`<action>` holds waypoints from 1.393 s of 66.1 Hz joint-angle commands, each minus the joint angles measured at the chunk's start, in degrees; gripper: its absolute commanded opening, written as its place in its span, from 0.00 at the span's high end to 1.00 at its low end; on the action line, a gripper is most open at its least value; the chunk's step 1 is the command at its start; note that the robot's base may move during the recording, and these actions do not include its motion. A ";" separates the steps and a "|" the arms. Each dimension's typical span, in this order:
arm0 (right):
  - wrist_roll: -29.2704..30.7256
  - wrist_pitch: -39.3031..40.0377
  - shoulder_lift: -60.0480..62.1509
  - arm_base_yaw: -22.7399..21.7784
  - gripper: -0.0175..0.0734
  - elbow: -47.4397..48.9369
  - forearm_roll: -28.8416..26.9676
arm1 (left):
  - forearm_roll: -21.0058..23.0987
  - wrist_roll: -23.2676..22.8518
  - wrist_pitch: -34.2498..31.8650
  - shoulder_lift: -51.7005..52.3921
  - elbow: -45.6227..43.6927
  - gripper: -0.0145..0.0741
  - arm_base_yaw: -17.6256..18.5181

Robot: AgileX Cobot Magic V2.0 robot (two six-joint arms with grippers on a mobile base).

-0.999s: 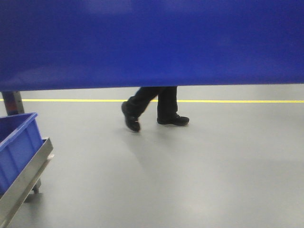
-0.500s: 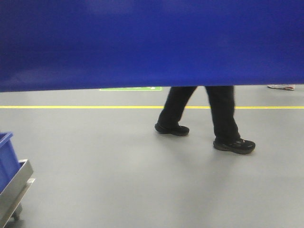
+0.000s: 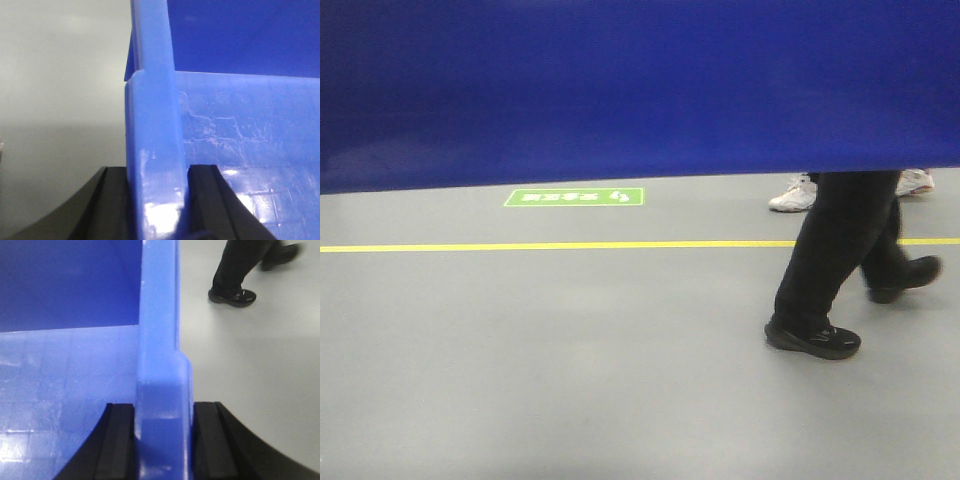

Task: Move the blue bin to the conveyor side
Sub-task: 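Hold the blue bin in both grippers while driving toward the red conveyor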

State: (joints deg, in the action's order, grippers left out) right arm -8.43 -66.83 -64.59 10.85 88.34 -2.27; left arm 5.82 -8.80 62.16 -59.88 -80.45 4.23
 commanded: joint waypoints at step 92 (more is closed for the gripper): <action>0.35 5.64 1.20 -0.31 0.90 0.84 3.49 | -2.10 0.72 -5.01 1.16 -0.82 0.86 0.14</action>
State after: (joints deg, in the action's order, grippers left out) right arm -8.62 -66.83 -64.59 10.98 88.24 -2.36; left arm 5.49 -8.80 62.16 -59.88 -80.45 4.23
